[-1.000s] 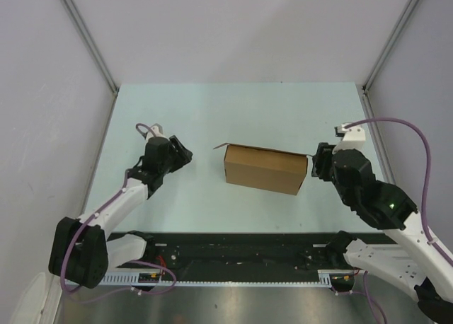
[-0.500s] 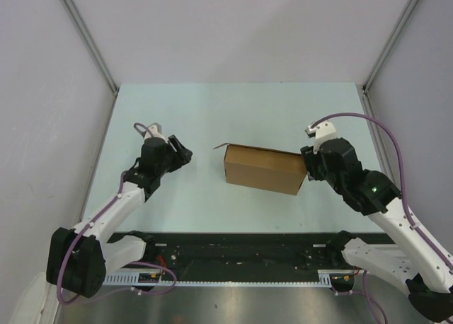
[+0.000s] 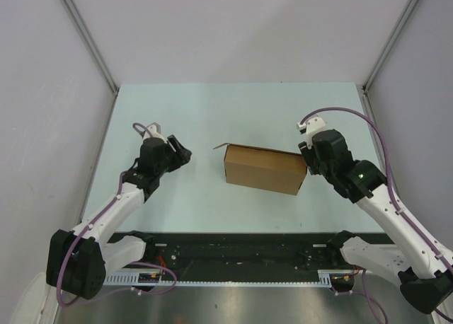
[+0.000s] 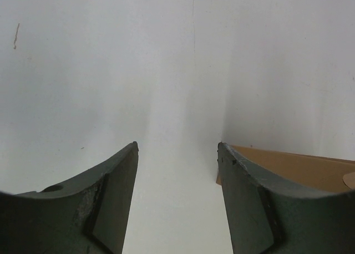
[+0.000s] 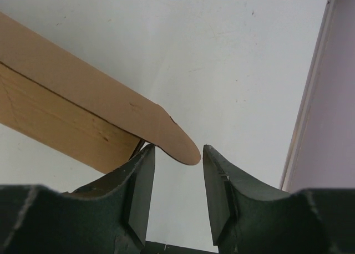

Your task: Fold the paper box

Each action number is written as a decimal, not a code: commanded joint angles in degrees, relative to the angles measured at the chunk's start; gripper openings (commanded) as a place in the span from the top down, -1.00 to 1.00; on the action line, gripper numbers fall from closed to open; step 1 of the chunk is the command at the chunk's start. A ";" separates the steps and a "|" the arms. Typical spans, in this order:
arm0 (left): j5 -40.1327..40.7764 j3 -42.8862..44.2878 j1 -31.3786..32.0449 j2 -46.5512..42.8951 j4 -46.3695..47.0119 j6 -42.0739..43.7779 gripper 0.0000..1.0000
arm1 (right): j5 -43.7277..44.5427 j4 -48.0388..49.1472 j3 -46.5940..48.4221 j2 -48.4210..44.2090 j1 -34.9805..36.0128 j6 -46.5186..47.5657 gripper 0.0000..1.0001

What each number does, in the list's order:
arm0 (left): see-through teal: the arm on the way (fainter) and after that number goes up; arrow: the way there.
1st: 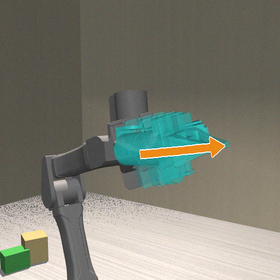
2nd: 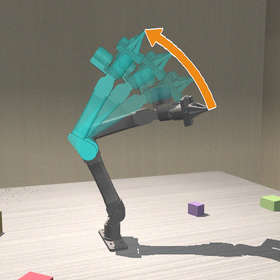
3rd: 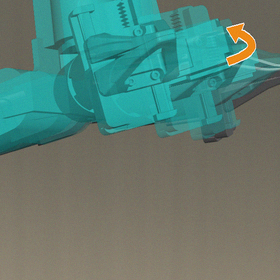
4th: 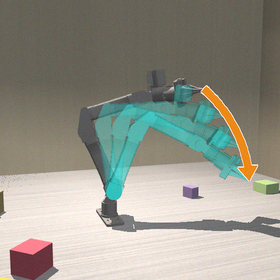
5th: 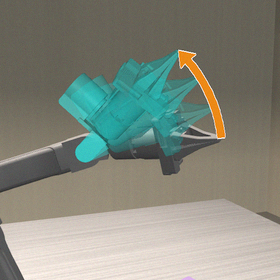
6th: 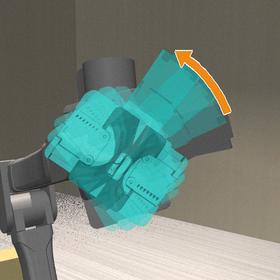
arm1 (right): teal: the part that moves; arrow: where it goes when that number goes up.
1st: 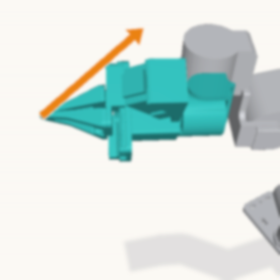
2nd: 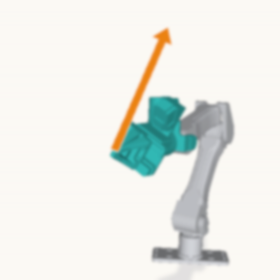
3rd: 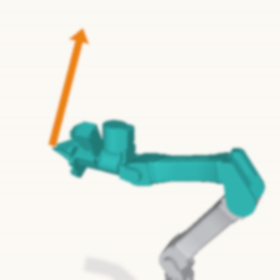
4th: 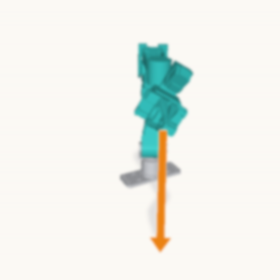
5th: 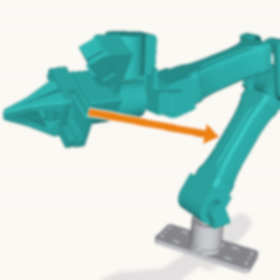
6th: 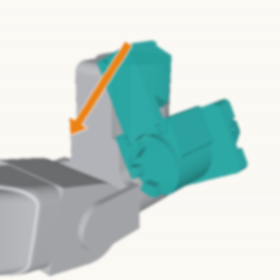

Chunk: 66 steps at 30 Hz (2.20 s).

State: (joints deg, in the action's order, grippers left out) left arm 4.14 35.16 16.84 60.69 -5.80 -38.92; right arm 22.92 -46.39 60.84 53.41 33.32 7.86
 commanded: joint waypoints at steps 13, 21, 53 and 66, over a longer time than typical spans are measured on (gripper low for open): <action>0.69 2.98 -1.11 -3.56 -1.84 2.35 -0.29 | 0.99 5.52 0.95 3.55 -1.59 1.37 0.52; -5.70 3.43 -1.11 -7.68 4.91 4.80 -0.31 | 0.90 5.70 0.33 2.84 -1.59 0.58 0.65; -34.12 2.54 7.33 -1.63 27.96 35.30 -0.42 | 0.81 7.19 -1.07 1.44 0.43 0.05 0.67; -29.11 9.31 12.34 4.62 18.55 45.06 0.02 | 0.90 7.37 -1.25 1.88 0.34 -0.12 0.67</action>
State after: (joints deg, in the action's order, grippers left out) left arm -27.11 41.36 27.79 64.60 16.19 0.19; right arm 23.14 -41.25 59.57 55.59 33.43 8.01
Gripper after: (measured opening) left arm 0.506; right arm 0.163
